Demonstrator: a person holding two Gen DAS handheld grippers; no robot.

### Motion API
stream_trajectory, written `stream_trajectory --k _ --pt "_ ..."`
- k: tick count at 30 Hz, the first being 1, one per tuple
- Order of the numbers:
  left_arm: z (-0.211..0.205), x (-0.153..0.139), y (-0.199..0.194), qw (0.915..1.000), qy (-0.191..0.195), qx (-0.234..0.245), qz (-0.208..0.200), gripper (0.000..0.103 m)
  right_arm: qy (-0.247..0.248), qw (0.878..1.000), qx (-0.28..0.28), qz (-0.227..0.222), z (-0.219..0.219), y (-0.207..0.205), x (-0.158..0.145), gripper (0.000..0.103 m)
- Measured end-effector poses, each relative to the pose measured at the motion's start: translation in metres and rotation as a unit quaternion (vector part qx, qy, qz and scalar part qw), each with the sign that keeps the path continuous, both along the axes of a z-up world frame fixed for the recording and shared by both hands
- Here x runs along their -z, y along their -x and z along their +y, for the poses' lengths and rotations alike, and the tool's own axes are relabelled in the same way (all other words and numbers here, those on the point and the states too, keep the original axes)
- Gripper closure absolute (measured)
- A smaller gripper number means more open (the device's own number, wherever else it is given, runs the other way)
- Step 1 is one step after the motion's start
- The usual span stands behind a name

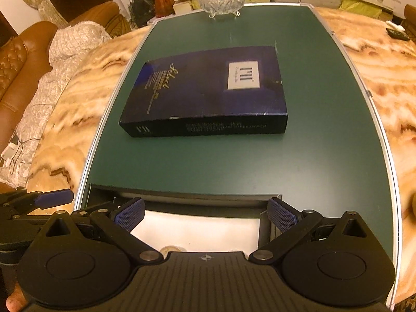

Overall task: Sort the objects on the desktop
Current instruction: 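Move both open tools past the tray toward the dark blue box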

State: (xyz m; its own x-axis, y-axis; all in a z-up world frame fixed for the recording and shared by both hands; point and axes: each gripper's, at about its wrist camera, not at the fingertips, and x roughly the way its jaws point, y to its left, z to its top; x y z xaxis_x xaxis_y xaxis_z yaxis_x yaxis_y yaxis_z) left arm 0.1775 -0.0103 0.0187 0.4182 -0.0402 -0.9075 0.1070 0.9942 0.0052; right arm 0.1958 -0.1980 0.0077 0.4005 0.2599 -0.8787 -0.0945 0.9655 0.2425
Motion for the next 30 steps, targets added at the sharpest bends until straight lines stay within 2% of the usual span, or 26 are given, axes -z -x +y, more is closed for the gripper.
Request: stream_trajectory --k 8,12,15,19,23,27,30 --pt "0.008 -0.01 -0.035 0.9998 -0.01 -0.01 -0.013 0.027 0.011 1.0 0.008 -0.021 -0.019 -0.03 -0.013 0.0" --pt "0.011 -0.008 -0.055 0.9999 -0.009 -0.005 -0.012 0.027 -0.009 1.0 0.016 -0.018 -0.035 -0.056 -0.009 0.0" --pt "0.018 -0.003 -0.072 1.0 0.0 -0.004 -0.007 0.027 -0.02 0.999 0.023 -0.016 -0.049 -0.077 -0.001 0.0" --pt "0.03 0.004 -0.095 0.9996 -0.014 -0.02 -0.013 0.024 -0.025 0.999 0.037 -0.016 -0.067 -0.107 0.013 0.0" --pt "0.037 0.016 -0.12 0.9995 -0.012 -0.025 -0.013 0.022 -0.057 0.997 0.051 0.0 -0.082 -0.136 0.032 0.0" --pt "0.035 0.029 -0.143 0.9998 0.0 -0.018 -0.012 0.022 -0.058 0.997 0.047 0.002 -0.081 -0.159 0.046 0.0" --pt "0.032 0.039 -0.159 0.9995 -0.014 -0.017 -0.02 0.022 -0.064 0.997 0.035 0.008 -0.077 -0.173 0.057 0.0"
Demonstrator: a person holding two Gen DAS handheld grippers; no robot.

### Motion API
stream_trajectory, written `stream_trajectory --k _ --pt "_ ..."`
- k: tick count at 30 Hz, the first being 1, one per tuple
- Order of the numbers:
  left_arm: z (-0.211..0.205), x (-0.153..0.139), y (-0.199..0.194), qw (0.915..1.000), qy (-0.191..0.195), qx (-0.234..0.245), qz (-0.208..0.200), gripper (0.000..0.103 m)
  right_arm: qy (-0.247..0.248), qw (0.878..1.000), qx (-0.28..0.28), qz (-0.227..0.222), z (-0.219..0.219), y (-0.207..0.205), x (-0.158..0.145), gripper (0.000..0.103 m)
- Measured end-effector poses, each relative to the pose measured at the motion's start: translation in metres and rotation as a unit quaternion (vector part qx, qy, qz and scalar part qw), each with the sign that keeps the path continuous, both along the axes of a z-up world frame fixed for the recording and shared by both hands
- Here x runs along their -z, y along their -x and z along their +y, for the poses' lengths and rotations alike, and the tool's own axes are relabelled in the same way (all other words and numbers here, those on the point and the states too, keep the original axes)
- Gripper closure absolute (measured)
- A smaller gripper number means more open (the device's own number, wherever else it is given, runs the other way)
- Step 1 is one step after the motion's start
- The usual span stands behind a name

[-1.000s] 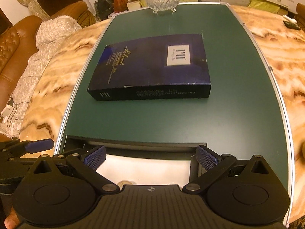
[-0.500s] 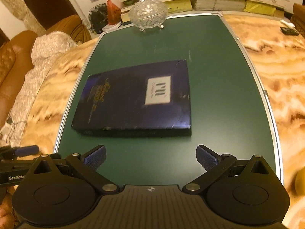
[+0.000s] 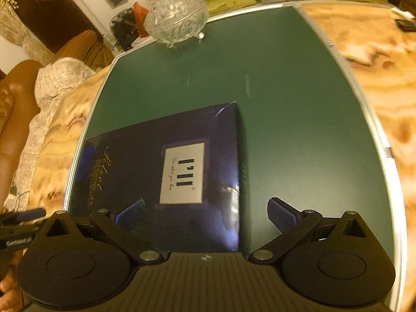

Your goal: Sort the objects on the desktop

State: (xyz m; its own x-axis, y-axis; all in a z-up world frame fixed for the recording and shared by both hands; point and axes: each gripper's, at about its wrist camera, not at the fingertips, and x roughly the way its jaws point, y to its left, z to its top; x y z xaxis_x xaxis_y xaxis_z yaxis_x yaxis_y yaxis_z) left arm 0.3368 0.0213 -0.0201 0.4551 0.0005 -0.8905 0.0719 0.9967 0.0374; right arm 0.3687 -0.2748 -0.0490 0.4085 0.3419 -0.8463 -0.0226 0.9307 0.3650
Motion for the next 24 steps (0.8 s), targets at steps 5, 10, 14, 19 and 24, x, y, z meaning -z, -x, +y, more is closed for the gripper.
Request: stream_trajectory --k 5,10,14,19,24 --pt "-0.004 0.016 -0.02 0.9999 0.011 0.007 0.008 0.022 -0.015 1.0 -0.012 0.008 0.007 -0.012 0.018 0.0" --pt "-0.007 0.026 -0.029 0.9997 0.018 0.014 0.008 0.015 -0.019 1.0 -0.012 0.018 0.009 -0.019 0.03 0.0" --pt "-0.009 0.029 -0.033 0.9992 0.033 0.021 0.01 0.015 -0.022 0.999 -0.017 0.02 0.012 -0.025 0.033 0.0" --pt "-0.013 0.033 -0.036 0.998 0.055 0.027 0.012 0.015 -0.014 1.0 -0.016 0.021 0.015 -0.028 0.038 0.0" --pt "-0.015 0.037 -0.038 0.9972 0.067 0.031 0.014 0.008 -0.019 0.999 -0.017 0.025 0.013 -0.03 0.044 0.0"
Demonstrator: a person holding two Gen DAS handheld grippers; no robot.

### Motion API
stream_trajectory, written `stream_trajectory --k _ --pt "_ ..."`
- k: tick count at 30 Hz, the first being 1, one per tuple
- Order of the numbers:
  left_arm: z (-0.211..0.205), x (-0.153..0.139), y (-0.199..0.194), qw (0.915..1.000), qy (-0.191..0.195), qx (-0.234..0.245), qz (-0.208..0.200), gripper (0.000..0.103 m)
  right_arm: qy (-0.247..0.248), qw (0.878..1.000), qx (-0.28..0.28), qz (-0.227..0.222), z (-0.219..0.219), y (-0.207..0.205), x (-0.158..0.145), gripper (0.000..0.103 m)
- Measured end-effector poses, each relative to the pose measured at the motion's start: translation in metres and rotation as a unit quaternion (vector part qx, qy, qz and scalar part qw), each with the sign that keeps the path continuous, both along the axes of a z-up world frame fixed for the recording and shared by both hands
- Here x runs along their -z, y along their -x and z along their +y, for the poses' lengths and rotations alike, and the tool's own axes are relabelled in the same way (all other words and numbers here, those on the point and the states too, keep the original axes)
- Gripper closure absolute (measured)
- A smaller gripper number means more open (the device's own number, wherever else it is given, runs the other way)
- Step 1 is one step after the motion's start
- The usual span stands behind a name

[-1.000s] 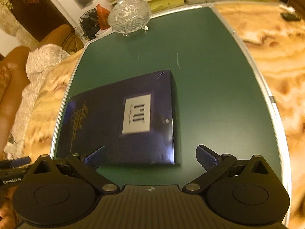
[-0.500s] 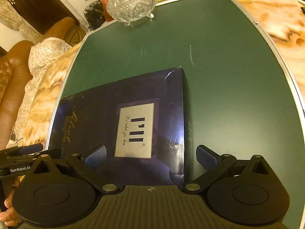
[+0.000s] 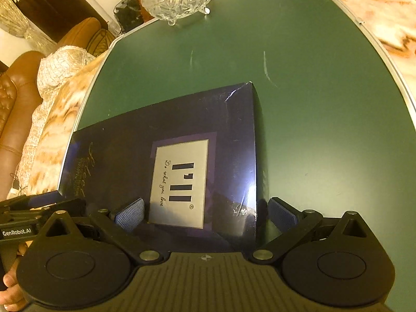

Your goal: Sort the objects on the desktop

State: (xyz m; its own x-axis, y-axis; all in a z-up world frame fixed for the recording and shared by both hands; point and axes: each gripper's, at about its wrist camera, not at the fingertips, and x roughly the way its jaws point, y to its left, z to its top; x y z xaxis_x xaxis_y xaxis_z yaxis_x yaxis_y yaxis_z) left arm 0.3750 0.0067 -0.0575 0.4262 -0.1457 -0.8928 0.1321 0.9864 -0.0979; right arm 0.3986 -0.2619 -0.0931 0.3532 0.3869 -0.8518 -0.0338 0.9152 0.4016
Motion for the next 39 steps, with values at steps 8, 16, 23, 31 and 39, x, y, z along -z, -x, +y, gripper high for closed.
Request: stream_trajectory --k 8,16,23,31,39 --pt "-0.007 0.002 -0.001 1.0 -0.005 -0.005 -0.004 0.004 0.003 1.0 -0.003 -0.003 0.003 0.001 -0.001 0.0" --pt "-0.006 0.0 0.003 0.9999 -0.003 -0.01 -0.005 0.004 0.018 1.0 -0.011 -0.014 0.011 0.007 -0.006 0.0" --pt "-0.006 -0.007 0.006 0.9999 -0.004 -0.011 -0.01 0.003 0.026 0.999 -0.012 -0.019 0.015 0.012 -0.015 0.0" --pt "-0.002 0.002 0.007 0.9999 0.0 -0.01 0.001 0.003 0.031 0.999 -0.017 -0.012 0.015 0.014 -0.007 0.0" --pt "0.001 0.002 0.014 1.0 -0.002 -0.007 -0.004 0.004 0.026 0.999 -0.023 -0.012 0.011 0.022 -0.006 0.0"
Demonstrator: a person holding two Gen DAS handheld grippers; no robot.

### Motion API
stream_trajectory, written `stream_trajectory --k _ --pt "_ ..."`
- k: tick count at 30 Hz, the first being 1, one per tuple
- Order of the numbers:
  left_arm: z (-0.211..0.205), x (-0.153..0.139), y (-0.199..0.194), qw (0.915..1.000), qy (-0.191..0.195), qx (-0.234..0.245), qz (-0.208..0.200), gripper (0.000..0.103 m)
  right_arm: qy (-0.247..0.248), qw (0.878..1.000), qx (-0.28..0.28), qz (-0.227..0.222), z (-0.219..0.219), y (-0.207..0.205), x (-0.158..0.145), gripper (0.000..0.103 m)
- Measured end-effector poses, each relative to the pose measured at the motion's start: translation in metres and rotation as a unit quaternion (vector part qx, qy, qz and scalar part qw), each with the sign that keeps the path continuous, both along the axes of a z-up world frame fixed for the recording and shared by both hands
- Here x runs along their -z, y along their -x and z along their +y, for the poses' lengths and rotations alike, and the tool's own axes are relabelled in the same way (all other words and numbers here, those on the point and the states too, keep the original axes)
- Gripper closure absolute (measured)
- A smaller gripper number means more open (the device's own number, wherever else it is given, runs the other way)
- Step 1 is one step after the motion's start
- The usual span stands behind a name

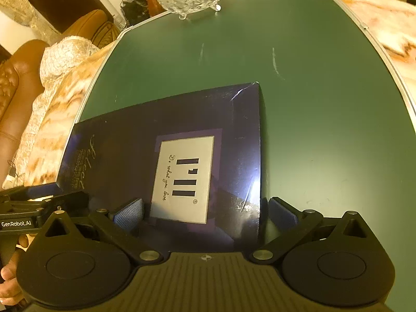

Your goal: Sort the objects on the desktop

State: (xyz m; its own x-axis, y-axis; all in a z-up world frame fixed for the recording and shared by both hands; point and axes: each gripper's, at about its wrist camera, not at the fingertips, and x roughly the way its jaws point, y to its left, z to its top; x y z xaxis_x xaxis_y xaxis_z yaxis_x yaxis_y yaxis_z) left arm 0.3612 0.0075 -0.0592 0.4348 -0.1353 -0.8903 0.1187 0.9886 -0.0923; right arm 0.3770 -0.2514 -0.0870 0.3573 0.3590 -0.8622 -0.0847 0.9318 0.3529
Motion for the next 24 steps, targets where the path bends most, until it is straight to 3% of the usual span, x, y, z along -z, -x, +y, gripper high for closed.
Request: stream_trajectory --k 10,24 --pt "0.002 -0.001 0.005 1.0 0.003 0.001 0.0 0.003 -0.017 1.0 0.003 0.005 -0.004 0.0 0.004 0.0" --pt "-0.005 -0.002 0.01 1.0 -0.005 -0.005 -0.005 0.003 0.008 1.0 0.001 -0.002 0.012 0.004 -0.001 0.0"
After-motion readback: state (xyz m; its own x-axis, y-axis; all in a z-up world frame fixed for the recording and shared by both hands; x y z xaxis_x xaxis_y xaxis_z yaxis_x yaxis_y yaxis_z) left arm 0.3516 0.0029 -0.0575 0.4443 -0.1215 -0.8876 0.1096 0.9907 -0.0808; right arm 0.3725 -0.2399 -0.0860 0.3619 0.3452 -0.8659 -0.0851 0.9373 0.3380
